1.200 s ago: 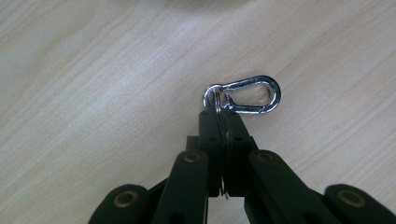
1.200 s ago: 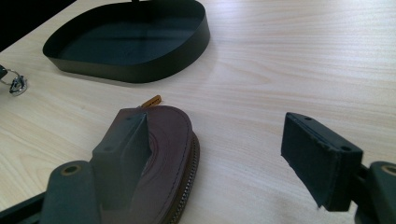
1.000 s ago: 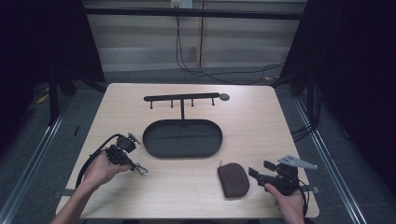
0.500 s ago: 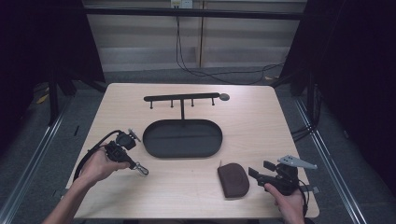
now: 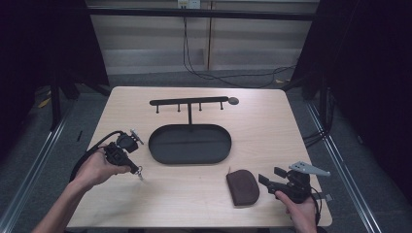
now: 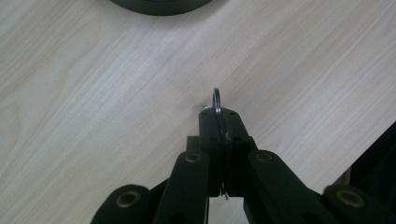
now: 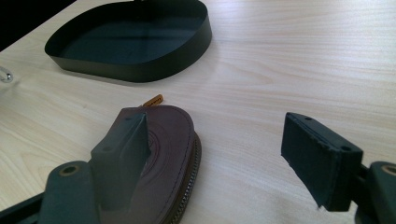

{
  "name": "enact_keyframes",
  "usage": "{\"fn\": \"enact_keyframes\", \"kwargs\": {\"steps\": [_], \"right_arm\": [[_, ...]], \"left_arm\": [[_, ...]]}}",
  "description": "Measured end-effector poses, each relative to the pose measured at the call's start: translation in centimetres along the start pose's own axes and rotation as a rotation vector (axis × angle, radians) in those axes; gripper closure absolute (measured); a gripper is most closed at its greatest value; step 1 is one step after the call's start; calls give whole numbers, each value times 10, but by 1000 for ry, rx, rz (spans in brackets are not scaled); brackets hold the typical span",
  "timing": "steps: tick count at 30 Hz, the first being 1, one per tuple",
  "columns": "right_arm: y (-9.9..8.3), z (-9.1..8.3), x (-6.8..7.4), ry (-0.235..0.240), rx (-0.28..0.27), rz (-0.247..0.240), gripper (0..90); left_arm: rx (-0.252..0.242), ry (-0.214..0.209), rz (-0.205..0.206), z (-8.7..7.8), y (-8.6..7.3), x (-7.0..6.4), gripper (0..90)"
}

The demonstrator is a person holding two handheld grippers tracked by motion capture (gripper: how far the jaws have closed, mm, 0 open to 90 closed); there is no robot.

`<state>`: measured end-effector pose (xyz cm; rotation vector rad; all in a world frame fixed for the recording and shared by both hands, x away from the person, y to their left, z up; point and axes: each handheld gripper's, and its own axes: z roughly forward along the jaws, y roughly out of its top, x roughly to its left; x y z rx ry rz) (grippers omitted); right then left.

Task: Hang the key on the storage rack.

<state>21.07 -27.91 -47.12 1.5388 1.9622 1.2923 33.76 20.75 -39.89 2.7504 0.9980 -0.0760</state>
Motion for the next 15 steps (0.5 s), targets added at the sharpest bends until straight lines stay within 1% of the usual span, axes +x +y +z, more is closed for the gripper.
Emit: {"fn": "enact_keyframes", "kwargs": {"steps": [3,4,5,9,13,14,15], "right_arm": [[0,0,0,-1,1,0,232],[0,0,0,0,3,-3,231],[0,0,0,1,4,-3,229],[0,0,0,5,0,-7,226],[0,0,1,5,2,-11,226],[0,0,1,5,2,-11,226],[0,0,1,6,1,-11,225]], "left_arm": [[0,7,9,-4,0,-3,894],[4,7,21,-6,0,-3,894],[-4,11,18,-8,0,-3,894],[2,12,24,-14,0,-2,894],[5,15,40,-19,1,-3,894],[3,18,38,-20,1,-3,894],[-17,16,35,-23,2,-3,894]]}}
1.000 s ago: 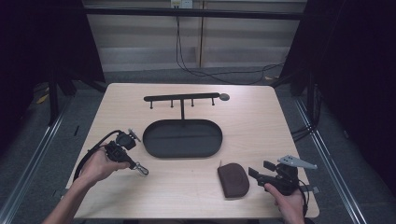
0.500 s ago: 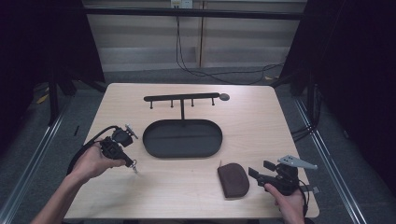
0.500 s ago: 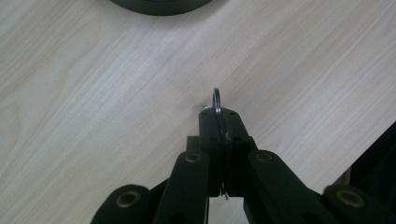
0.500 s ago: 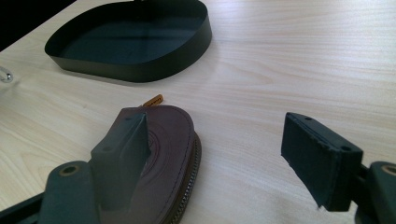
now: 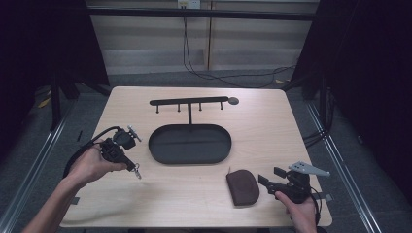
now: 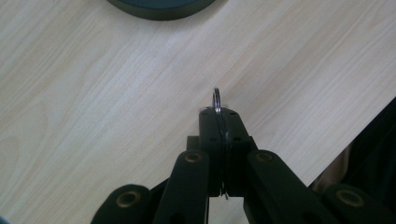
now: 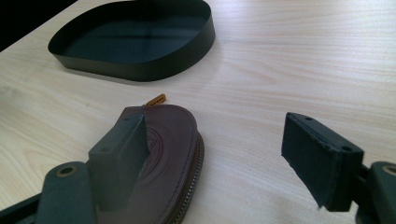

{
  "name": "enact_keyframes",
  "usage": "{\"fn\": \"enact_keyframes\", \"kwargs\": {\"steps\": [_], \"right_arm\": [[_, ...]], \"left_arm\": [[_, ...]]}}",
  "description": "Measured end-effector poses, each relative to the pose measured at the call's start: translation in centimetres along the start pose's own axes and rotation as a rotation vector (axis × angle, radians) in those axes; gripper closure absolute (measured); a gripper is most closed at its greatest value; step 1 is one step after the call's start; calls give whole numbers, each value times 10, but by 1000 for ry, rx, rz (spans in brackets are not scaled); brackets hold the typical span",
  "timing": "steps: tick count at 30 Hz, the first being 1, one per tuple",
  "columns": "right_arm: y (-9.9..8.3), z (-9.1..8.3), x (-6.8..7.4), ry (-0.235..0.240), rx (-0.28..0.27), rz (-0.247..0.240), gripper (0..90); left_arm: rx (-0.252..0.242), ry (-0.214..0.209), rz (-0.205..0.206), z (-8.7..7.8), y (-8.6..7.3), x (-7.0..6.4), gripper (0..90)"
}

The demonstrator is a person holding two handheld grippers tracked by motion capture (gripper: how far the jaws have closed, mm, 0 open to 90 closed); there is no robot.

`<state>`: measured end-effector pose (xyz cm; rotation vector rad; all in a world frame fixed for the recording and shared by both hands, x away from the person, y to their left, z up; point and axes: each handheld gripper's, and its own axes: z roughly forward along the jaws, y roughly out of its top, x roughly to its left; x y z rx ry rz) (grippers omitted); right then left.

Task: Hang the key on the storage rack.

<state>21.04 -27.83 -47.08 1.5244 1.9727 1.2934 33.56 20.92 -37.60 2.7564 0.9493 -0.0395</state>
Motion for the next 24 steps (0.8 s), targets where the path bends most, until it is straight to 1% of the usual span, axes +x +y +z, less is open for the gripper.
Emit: {"fn": "enact_keyframes", "kwargs": {"steps": [1,3,4,7,8,9,11,13,14,17,18,20,21,24], "right_arm": [[0,0,0,-1,0,1,226],[0,0,-1,0,-1,4,225],[0,0,-1,-1,-1,4,225],[0,0,-1,-1,1,3,225],[0,0,-1,0,2,1,225],[0,0,0,4,1,2,225],[0,0,0,9,3,-3,222],[0,0,1,11,3,-3,222],[0,0,1,13,1,-6,221],[0,0,1,14,0,-7,220],[0,0,1,14,0,-5,220],[0,0,1,13,0,-5,220],[0,0,1,13,0,-5,220],[0,0,1,14,0,-5,220]], "left_arm": [[3,1,8,-1,1,0,894],[-7,-7,4,-2,1,0,894],[-3,-8,13,-4,2,0,894],[-9,-8,10,-7,4,0,894],[-5,6,16,-9,6,0,894],[-2,9,18,-11,7,-1,895],[2,2,39,-14,9,-2,895],[3,2,42,-16,10,-2,894],[10,3,54,-20,12,-3,894],[3,0,56,-23,15,-3,894],[2,0,64,-26,17,-3,894],[-2,1,56,-29,19,-3,894],[0,3,63,-30,19,-2,894],[1,4,62,-34,22,0,894]]}}
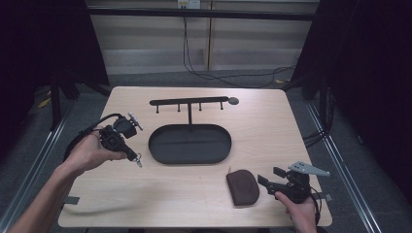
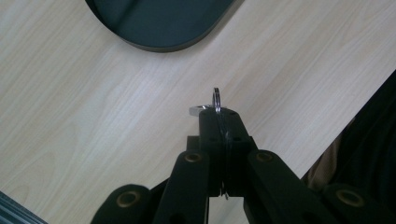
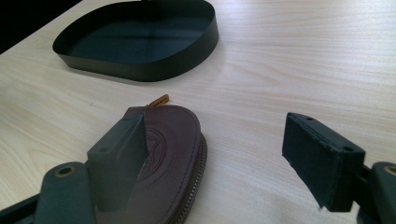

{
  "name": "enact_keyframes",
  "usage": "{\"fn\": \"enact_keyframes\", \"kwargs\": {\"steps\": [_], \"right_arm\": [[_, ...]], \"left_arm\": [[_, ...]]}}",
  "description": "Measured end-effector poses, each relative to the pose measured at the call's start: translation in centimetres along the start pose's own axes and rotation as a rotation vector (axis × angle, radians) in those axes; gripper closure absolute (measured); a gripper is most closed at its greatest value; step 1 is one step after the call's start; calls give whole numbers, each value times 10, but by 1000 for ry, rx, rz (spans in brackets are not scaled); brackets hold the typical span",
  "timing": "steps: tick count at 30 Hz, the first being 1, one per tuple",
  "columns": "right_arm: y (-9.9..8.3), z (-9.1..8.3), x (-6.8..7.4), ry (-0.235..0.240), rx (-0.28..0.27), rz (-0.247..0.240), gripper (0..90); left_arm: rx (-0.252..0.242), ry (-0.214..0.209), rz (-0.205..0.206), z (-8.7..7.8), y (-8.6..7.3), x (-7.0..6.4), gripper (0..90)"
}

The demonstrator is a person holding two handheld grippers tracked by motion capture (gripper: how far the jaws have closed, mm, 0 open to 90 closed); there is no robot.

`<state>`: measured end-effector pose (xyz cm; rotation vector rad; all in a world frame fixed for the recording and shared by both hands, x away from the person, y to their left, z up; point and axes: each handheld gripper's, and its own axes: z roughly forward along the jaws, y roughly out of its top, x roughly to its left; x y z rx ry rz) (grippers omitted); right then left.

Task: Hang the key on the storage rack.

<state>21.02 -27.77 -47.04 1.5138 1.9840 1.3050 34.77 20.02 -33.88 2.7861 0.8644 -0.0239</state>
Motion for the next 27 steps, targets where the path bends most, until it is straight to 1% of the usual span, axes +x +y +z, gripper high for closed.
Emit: {"fn": "enact_keyframes", "kwargs": {"steps": [1,3,4,5,6,8,13,15,18,19,20,22,23,24,25,27], "right_arm": [[0,0,0,1,0,0,219],[0,0,0,2,-2,1,217],[0,0,0,2,-2,1,216],[0,0,0,2,-2,1,216],[0,0,0,2,-3,1,216],[0,0,0,2,-5,0,214],[0,-1,0,1,-5,-1,214],[0,0,0,-2,-5,0,209],[0,-1,0,-1,-4,0,209],[0,-1,0,-1,-4,0,209],[0,-1,0,-1,-4,1,209],[0,-1,0,0,-3,2,207],[0,-1,0,-1,-2,3,206],[0,-1,-1,-3,-3,5,205],[0,0,-1,-1,-4,7,204],[0,0,-1,0,-4,7,204]], "left_arm": [[0,0,0,0,0,0,894],[-11,-2,-14,-4,3,2,894],[-6,-3,-5,-5,5,3,894],[-6,-3,-5,-5,5,3,894],[3,-1,-1,-7,8,4,894],[1,8,1,-9,12,5,894],[15,16,0,-11,18,7,894],[19,18,-8,-13,22,10,894],[17,11,-15,-15,27,12,894],[17,11,-15,-15,27,12,894],[30,10,-11,-15,29,13,894],[25,12,-11,-17,33,13,894],[27,10,-13,-18,34,13,894],[39,12,-4,-18,36,13,894],[39,19,-8,-19,38,13,894],[44,16,-4,-21,40,14,894]]}}
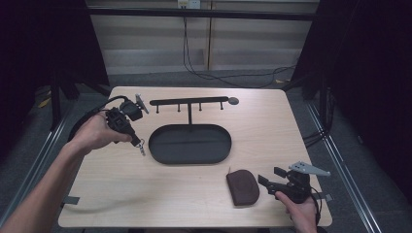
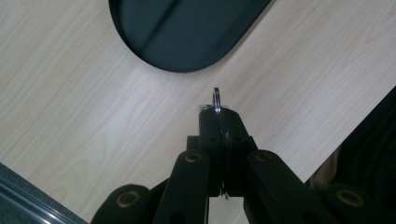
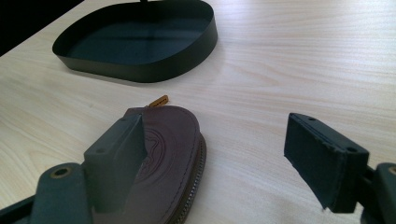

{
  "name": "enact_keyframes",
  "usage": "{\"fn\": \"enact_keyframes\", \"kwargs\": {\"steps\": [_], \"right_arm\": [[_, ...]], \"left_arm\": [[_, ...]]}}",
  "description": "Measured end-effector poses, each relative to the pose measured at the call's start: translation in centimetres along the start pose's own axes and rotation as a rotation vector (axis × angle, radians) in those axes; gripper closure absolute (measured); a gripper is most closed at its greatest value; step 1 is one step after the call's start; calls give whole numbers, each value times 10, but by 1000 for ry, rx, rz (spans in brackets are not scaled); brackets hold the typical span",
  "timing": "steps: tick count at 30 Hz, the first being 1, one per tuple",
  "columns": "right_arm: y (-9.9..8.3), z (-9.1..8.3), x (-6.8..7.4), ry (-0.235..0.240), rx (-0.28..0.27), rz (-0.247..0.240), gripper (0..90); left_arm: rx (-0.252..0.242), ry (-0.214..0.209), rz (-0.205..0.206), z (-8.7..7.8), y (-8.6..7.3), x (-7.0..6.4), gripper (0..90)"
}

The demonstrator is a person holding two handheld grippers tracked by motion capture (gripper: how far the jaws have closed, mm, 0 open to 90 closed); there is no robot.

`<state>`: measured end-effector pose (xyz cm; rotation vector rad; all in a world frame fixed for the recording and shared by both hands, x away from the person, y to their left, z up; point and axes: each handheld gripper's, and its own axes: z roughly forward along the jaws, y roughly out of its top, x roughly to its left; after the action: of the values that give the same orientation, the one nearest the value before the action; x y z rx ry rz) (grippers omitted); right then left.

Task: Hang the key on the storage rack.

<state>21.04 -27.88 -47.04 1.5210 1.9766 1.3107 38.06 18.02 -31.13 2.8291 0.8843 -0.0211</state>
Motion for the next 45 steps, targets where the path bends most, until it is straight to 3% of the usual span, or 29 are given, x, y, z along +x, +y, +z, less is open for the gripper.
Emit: {"fn": "enact_keyframes", "kwargs": {"steps": [12,29,45], "right_arm": [[0,-1,0,1,-2,5,192],[0,0,1,12,10,-7,179],[0,0,1,20,13,-7,179]], "left_arm": [[-6,23,-1,-20,27,2,894],[16,22,-24,-20,59,15,895],[1,24,-39,-22,74,24,894]]}}
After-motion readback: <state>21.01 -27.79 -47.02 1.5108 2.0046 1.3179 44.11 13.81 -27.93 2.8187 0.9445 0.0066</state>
